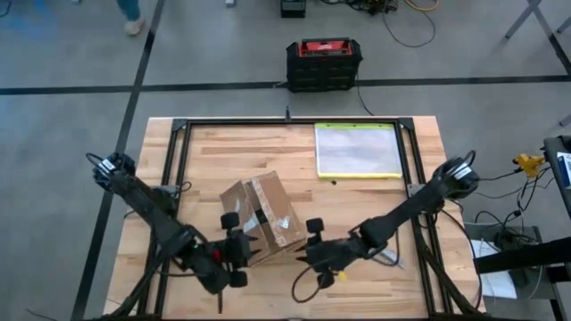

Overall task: Unpack boxes
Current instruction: Open the brown box using the gray cutter

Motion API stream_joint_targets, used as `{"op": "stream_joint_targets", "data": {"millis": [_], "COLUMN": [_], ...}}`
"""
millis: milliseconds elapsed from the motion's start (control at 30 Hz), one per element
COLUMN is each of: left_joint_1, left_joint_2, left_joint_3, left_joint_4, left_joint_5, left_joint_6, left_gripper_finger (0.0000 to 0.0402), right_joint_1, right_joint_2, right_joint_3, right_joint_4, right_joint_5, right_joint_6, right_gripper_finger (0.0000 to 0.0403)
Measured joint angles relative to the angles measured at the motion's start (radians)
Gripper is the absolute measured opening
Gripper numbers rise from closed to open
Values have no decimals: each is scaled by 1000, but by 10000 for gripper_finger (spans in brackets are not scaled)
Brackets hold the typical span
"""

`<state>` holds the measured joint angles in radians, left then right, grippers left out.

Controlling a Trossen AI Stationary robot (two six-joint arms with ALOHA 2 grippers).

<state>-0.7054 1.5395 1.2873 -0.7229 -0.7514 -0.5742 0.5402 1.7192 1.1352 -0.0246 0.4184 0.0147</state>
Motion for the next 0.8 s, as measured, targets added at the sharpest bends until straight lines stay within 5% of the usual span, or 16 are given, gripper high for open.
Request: {"op": "stream_joint_targets", "data": {"millis": [233, 400, 633, 800], "left_joint_1": [141, 229, 248, 246], "left_joint_2": [-13, -15, -38, -39], "left_joint_3": [7, 7, 70, 111], "left_joint_4": [1, -53, -361, -375], "left_joint_5": [72, 187, 199, 269], "left_joint_6": [145, 208, 151, 147], "left_gripper_finger": [119, 119, 119, 119], "right_joint_1": [2, -9, -10, -28], "right_joint_2": [115, 183, 223, 200], "right_joint_3": [56, 114, 170, 181], "right_joint_4": [-1, 0, -3, -30], "right_joint_5": [163, 270, 457, 524], "right_joint_6": [25, 34, 1, 0], "right_gripper_finger": [5, 8, 2, 1]}}
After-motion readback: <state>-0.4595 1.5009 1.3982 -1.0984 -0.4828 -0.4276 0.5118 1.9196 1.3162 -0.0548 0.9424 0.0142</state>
